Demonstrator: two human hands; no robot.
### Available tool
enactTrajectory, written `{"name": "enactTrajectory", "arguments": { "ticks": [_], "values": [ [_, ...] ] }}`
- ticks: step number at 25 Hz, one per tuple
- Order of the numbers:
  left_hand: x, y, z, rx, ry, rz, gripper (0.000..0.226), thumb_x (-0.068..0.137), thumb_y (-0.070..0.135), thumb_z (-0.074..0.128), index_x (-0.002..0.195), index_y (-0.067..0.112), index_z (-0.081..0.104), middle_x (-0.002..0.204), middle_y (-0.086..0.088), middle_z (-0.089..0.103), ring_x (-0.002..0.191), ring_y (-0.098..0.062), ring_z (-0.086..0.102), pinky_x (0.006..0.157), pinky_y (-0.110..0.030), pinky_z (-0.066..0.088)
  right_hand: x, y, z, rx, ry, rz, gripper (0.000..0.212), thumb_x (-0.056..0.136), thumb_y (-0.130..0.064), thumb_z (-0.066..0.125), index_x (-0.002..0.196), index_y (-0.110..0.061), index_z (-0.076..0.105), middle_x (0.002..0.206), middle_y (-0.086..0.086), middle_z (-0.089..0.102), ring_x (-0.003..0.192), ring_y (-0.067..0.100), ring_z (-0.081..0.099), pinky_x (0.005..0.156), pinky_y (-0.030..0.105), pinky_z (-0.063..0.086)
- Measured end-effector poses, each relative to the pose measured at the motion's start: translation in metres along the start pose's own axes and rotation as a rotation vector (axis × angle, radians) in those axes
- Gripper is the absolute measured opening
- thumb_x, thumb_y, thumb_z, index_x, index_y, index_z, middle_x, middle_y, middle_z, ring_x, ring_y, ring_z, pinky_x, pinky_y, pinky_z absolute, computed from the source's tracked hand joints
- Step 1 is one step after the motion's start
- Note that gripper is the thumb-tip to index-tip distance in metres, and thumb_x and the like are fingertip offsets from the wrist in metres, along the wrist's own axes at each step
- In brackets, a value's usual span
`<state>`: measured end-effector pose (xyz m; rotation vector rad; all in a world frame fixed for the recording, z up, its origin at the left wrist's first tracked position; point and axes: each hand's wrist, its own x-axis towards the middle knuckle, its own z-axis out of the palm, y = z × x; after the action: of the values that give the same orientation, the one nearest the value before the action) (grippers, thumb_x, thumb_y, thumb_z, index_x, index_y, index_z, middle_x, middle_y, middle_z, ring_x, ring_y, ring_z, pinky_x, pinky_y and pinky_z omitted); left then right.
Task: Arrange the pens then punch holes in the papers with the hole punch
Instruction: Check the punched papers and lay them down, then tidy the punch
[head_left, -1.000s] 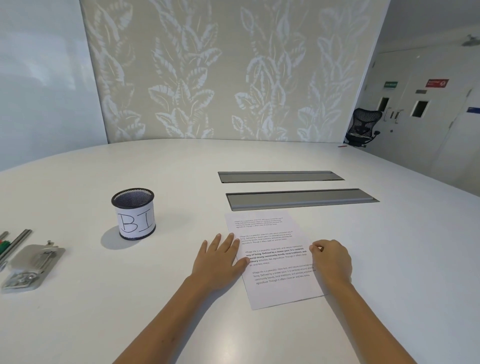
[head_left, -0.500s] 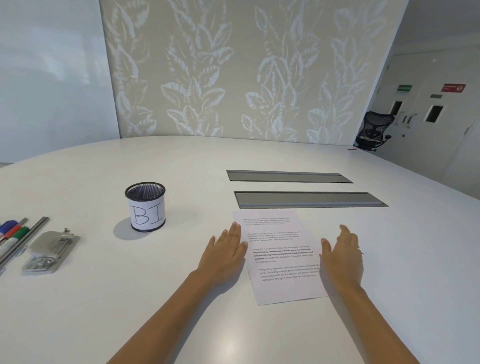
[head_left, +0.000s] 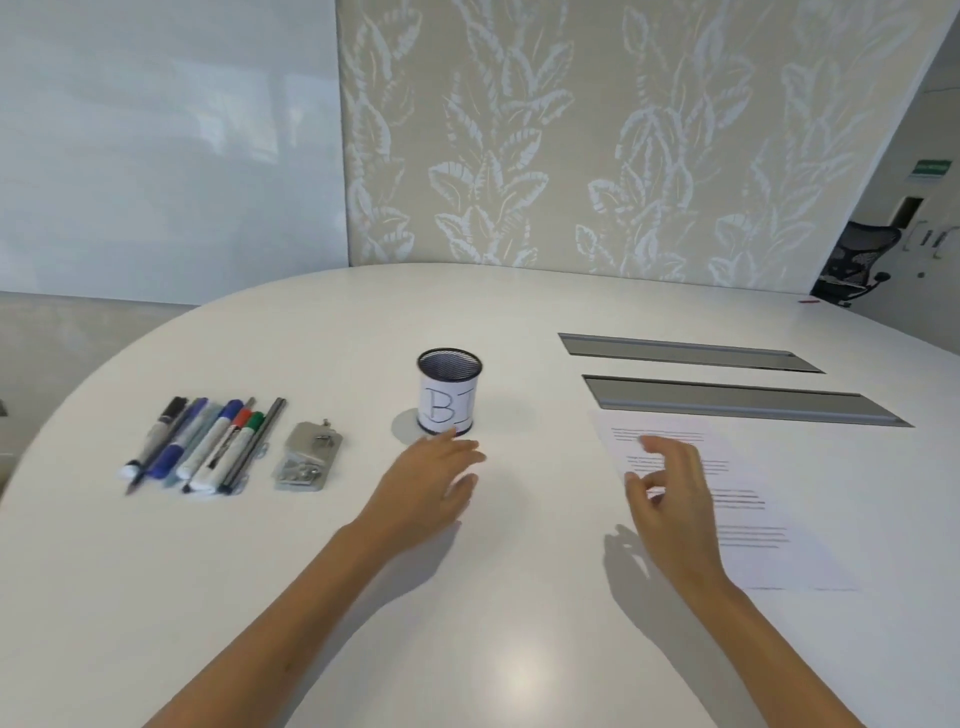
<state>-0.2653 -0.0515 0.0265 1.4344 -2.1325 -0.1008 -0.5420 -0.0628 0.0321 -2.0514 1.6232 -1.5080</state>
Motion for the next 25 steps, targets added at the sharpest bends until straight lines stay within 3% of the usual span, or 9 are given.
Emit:
{"name": "enactTrajectory", "arguments": {
  "ticks": [2,4,7,11,13,15,18,21,25],
  "values": [
    [-0.019,-0.042,-0.025,0.144,0.059,-0.025,0.044,0.083,0.029,0.036,0.107,0.015,0.07,0.118,-0.004,0.069,0.121,-0.032,0.056,0.1,-0.053,0.04,-0.013,-0.028,0.033,0.011,-0.101,-0.093,0.023,0.084,0.002,0.058,0.1,-0.014,0.062,0.1,-0.001,0.057,0.081,0.004,0.057,0.058,0.007,0.042],
    [-0.037,-0.074,-0.047,0.256,0.068,-0.061,0.031,0.081,0.017,0.049,0.101,0.014,0.071,0.111,-0.005,0.071,0.115,-0.035,0.06,0.094,-0.058,0.045,-0.025,-0.054,0.069,0.023,-0.209,-0.162,0.021,0.082,0.004,0.059,0.088,-0.014,0.067,0.088,0.0,0.064,0.079,0.001,0.057,0.058,0.004,0.039],
    [-0.062,-0.102,-0.064,0.312,0.11,0.064,0.029,0.068,0.005,0.075,0.095,0.015,0.073,0.102,-0.002,0.073,0.105,-0.029,0.064,0.087,-0.045,0.051,-0.041,-0.084,0.117,0.063,-0.358,-0.176,0.022,0.082,0.003,0.057,0.086,-0.013,0.071,0.087,0.0,0.069,0.081,-0.007,0.057,0.065,0.005,0.042],
    [-0.083,-0.109,-0.072,0.251,0.074,0.276,0.018,0.075,0.011,0.066,0.089,0.015,0.075,0.086,0.001,0.072,0.081,-0.023,0.064,0.065,-0.032,0.052,-0.046,-0.112,0.16,0.032,-0.467,-0.203,0.026,0.084,0.004,0.052,0.098,-0.007,0.072,0.103,0.003,0.071,0.094,0.002,0.06,0.085,0.015,0.044],
    [-0.088,-0.109,-0.073,0.195,0.019,0.316,0.017,0.084,0.016,0.058,0.089,0.014,0.075,0.085,-0.001,0.073,0.077,-0.023,0.065,0.067,-0.03,0.052,-0.045,-0.123,0.172,-0.049,-0.548,-0.282,0.031,0.087,0.004,0.05,0.111,-0.004,0.068,0.117,0.007,0.068,0.107,0.016,0.061,0.095,0.014,0.038],
    [-0.092,-0.109,-0.075,0.102,-0.018,0.287,0.035,0.091,0.025,0.043,0.087,0.012,0.075,0.086,-0.001,0.073,0.077,-0.022,0.066,0.066,-0.028,0.052,-0.045,-0.13,0.179,-0.142,-0.619,-0.337,0.033,0.09,0.001,0.046,0.118,-0.004,0.064,0.126,0.009,0.063,0.116,0.022,0.057,0.101,0.019,0.035],
    [-0.097,-0.114,-0.08,-0.002,-0.057,0.226,0.047,0.09,0.033,0.032,0.09,0.011,0.074,0.093,-0.001,0.073,0.085,-0.02,0.067,0.069,-0.03,0.054,-0.044,-0.131,0.178,-0.276,-0.635,-0.405,0.034,0.088,-0.004,0.044,0.113,-0.007,0.067,0.12,0.007,0.066,0.109,0.027,0.06,0.096,0.026,0.041],
    [-0.101,-0.128,-0.083,-0.076,-0.043,0.18,0.047,0.089,0.032,0.035,0.095,0.007,0.074,0.101,-0.004,0.074,0.093,-0.02,0.067,0.081,-0.023,0.046,-0.041,-0.138,0.173,-0.348,-0.639,-0.399,0.03,0.085,-0.002,0.046,0.102,-0.006,0.071,0.108,0.008,0.069,0.099,0.029,0.062,0.086,0.031,0.047],
    [-0.104,-0.137,-0.079,-0.125,-0.029,0.113,0.022,0.088,0.008,0.055,0.1,0.006,0.073,0.109,-0.006,0.072,0.102,-0.024,0.066,0.089,-0.023,0.045,-0.033,-0.151,0.175,-0.428,-0.688,-0.304,0.027,0.087,-0.001,0.047,0.096,-0.006,0.072,0.103,0.009,0.068,0.095,0.031,0.06,0.081,0.036,0.047]
  ]
}}
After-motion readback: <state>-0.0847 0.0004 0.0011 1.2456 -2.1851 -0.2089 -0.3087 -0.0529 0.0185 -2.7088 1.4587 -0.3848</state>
